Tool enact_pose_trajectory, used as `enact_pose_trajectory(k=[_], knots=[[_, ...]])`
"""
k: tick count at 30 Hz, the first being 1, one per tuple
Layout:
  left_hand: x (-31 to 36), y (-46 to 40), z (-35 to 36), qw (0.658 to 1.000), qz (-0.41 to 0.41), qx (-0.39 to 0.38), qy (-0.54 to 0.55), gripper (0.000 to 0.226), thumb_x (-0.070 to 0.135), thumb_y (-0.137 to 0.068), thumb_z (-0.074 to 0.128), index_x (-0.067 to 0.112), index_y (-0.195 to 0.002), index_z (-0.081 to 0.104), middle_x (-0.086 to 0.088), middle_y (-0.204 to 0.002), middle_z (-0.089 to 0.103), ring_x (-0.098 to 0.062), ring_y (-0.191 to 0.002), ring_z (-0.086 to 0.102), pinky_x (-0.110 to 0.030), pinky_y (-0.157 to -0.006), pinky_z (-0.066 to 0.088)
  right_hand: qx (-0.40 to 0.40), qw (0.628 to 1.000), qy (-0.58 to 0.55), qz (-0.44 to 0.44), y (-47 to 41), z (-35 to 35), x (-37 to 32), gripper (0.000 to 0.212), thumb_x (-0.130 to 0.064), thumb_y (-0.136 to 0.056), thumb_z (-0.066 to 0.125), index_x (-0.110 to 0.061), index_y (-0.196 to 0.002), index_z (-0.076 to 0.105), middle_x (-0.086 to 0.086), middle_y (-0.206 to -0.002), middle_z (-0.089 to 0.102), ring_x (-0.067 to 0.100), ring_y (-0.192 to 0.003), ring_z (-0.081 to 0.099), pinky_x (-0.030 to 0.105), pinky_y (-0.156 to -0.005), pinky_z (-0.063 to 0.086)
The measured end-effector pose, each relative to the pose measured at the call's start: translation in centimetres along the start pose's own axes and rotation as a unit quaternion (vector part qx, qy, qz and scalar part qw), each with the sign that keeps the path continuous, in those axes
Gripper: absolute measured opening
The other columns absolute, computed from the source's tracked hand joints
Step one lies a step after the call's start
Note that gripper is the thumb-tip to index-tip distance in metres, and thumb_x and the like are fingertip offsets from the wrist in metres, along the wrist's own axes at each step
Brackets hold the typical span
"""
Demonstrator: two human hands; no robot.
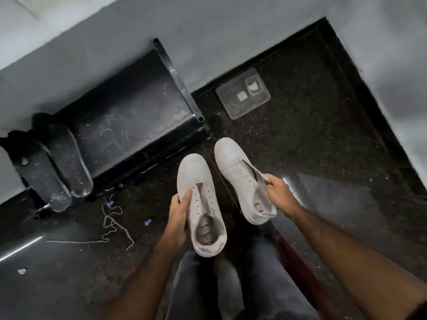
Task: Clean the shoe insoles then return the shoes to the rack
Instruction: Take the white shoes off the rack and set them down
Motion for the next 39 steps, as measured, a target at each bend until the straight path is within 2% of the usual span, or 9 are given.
enact_pose_trajectory(k=[4, 9, 14, 17, 21, 26, 33, 37, 39], knots=[[-4.2, -9.1, 2.0, 0.999, 0.023, 0.032, -0.020, 0.050, 0.050, -0.091, 0.069, 0.017, -0.125, 0.053, -0.007, -0.118, 0.071, -0.023, -0.103, 0.072, -0.041, -0.085, 0.059, 0.015, 0.999, 0.006, 0.031, -8.0, 4.3, 6.1, 0.035, -0.017, -0.094, 0.046, -0.033, -0.119, 0.066, -0.001, -0.111, 0.072, 0.023, -0.106, 0.066, 0.037, -0.093, 0.052], [-7.5, -22.4, 4.0, 0.993, 0.095, 0.019, -0.064, 0.070, 0.068, -0.077, 0.075, 0.028, -0.132, 0.060, -0.002, -0.126, 0.071, -0.021, -0.115, 0.069, -0.048, -0.099, 0.055, 0.005, 0.999, 0.034, 0.034, -19.2, 10.5, 11.5, 0.041, -0.012, -0.090, 0.045, -0.027, -0.123, 0.064, 0.009, -0.111, 0.073, 0.032, -0.103, 0.069, 0.040, -0.089, 0.055], [-11.7, -32.9, 4.7, 0.989, 0.138, 0.024, -0.037, 0.061, 0.055, -0.084, 0.076, 0.017, -0.131, 0.065, -0.009, -0.126, 0.071, -0.026, -0.118, 0.068, -0.049, -0.102, 0.052, -0.005, 0.999, 0.046, -0.008, -27.6, 14.2, 14.4, 0.050, -0.028, -0.081, 0.042, -0.026, -0.125, 0.066, 0.012, -0.122, 0.070, 0.033, -0.113, 0.065, 0.036, -0.094, 0.050], [-14.0, -37.7, 4.2, 0.991, 0.116, 0.061, -0.016, 0.078, 0.059, -0.070, 0.084, 0.016, -0.132, 0.062, -0.007, -0.126, 0.071, -0.025, -0.115, 0.069, -0.053, -0.101, 0.053, -0.008, 0.999, 0.046, -0.019, -31.8, 16.1, 16.3, 0.048, -0.018, -0.083, 0.042, -0.025, -0.124, 0.066, 0.013, -0.123, 0.070, 0.033, -0.116, 0.064, 0.038, -0.100, 0.050], [-16.4, -42.1, 3.4, 0.994, 0.094, 0.058, -0.005, 0.081, 0.056, -0.073, 0.081, 0.013, -0.136, 0.055, -0.009, -0.130, 0.068, -0.026, -0.115, 0.069, -0.054, -0.099, 0.054, 0.004, 0.998, 0.057, -0.031, -35.0, 18.7, 17.1, 0.049, 0.001, -0.089, 0.043, -0.016, -0.131, 0.062, 0.022, -0.121, 0.068, 0.037, -0.111, 0.065, 0.034, -0.092, 0.048], [-18.8, -45.4, 3.3, 0.995, 0.088, 0.027, -0.026, 0.081, 0.057, -0.079, 0.074, 0.018, -0.145, 0.047, -0.008, -0.137, 0.064, -0.025, -0.120, 0.066, -0.053, -0.100, 0.054, 0.027, 0.996, 0.074, -0.041, -36.0, 20.7, 17.2, 0.054, 0.000, -0.089, 0.043, -0.018, -0.139, 0.054, 0.030, -0.122, 0.064, 0.044, -0.108, 0.064, 0.043, -0.091, 0.052], [-19.9, -47.6, 3.9, 0.994, 0.068, 0.070, -0.048, 0.068, 0.041, -0.095, 0.066, 0.013, -0.150, 0.037, -0.012, -0.145, 0.054, -0.027, -0.127, 0.059, -0.048, -0.109, 0.048, 0.058, 0.991, 0.108, -0.044, -35.9, 20.8, 17.7, 0.057, -0.007, -0.090, 0.044, -0.024, -0.144, 0.048, 0.021, -0.132, 0.060, 0.041, -0.113, 0.062, 0.050, -0.096, 0.052], [-19.6, -47.2, 3.7, 0.970, 0.072, 0.169, -0.156, 0.066, 0.043, -0.097, 0.059, 0.014, -0.152, 0.037, -0.014, -0.153, 0.043, -0.031, -0.136, 0.049, -0.044, -0.112, 0.043, 0.051, 0.990, 0.127, -0.044, -35.9, 20.1, 18.3, 0.055, -0.011, -0.091, 0.048, -0.024, -0.145, 0.045, 0.019, -0.132, 0.060, 0.040, -0.112, 0.062, 0.048, -0.095, 0.052], [-19.6, -46.8, 3.7, 0.965, 0.071, 0.171, -0.184, 0.061, 0.046, -0.097, 0.055, 0.021, -0.150, 0.040, -0.014, -0.153, 0.042, -0.033, -0.134, 0.050, -0.044, -0.107, 0.046, 0.041, 0.989, 0.133, -0.047, -36.1, 20.3, 18.6, 0.056, -0.015, -0.093, 0.049, -0.023, -0.148, 0.041, 0.020, -0.135, 0.056, 0.039, -0.116, 0.059, 0.046, -0.096, 0.051]])
Point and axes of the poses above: each hand's wrist, its own y-axis away from the middle knuckle, its own z-axis out of the palm, x = y × z, the point moved 3 cm from there along -y, towards the middle knuckle
